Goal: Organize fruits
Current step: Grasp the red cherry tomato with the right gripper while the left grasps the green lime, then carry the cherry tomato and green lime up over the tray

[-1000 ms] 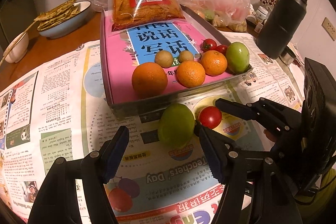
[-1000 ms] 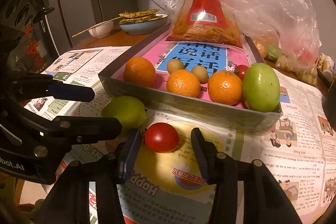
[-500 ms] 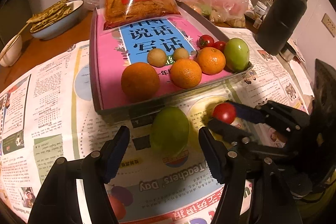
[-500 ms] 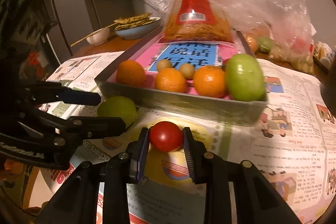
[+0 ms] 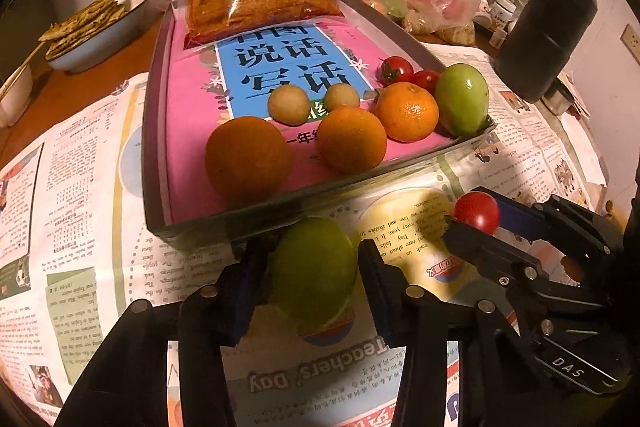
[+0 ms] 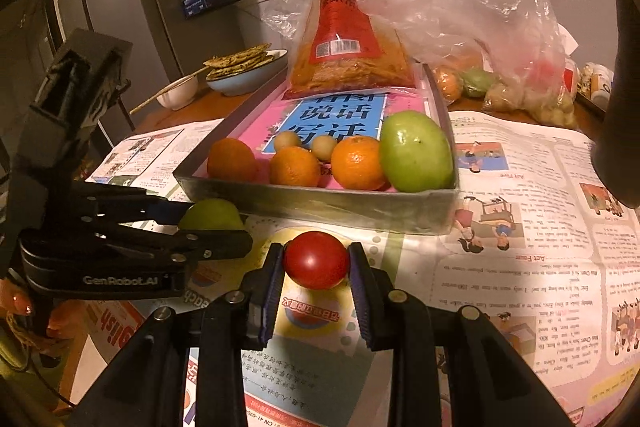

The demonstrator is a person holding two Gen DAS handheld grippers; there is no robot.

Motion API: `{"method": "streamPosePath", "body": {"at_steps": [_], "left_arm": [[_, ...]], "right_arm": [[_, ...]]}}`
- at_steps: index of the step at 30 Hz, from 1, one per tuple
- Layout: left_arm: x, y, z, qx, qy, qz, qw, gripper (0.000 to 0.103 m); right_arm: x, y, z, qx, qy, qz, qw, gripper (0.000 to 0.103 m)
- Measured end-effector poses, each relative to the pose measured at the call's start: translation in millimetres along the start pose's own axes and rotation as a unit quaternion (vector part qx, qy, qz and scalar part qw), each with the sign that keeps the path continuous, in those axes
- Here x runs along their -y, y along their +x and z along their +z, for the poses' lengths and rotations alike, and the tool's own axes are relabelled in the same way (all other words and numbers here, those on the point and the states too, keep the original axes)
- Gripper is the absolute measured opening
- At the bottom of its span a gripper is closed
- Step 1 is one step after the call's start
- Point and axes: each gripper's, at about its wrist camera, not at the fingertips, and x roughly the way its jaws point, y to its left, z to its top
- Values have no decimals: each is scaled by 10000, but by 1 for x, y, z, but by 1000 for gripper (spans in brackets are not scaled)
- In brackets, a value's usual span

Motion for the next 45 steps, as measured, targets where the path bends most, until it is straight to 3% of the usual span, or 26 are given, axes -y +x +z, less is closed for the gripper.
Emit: {"method": "streamPosePath", "body": {"at_steps": [3, 17, 45], "left_arm": [[-3, 1, 1, 44, -78, -52, 9999, 42], [-6, -12, -5, 63, -260, -68, 9996, 41], [13, -74, 7, 643, 32, -176, 9978, 41]], "right_arm": [[2, -2, 1, 1, 47, 42, 10000, 32], [12, -17, 2, 227, 258, 118, 9993, 32], [11, -33, 16, 513, 241, 169, 9982, 32]]}}
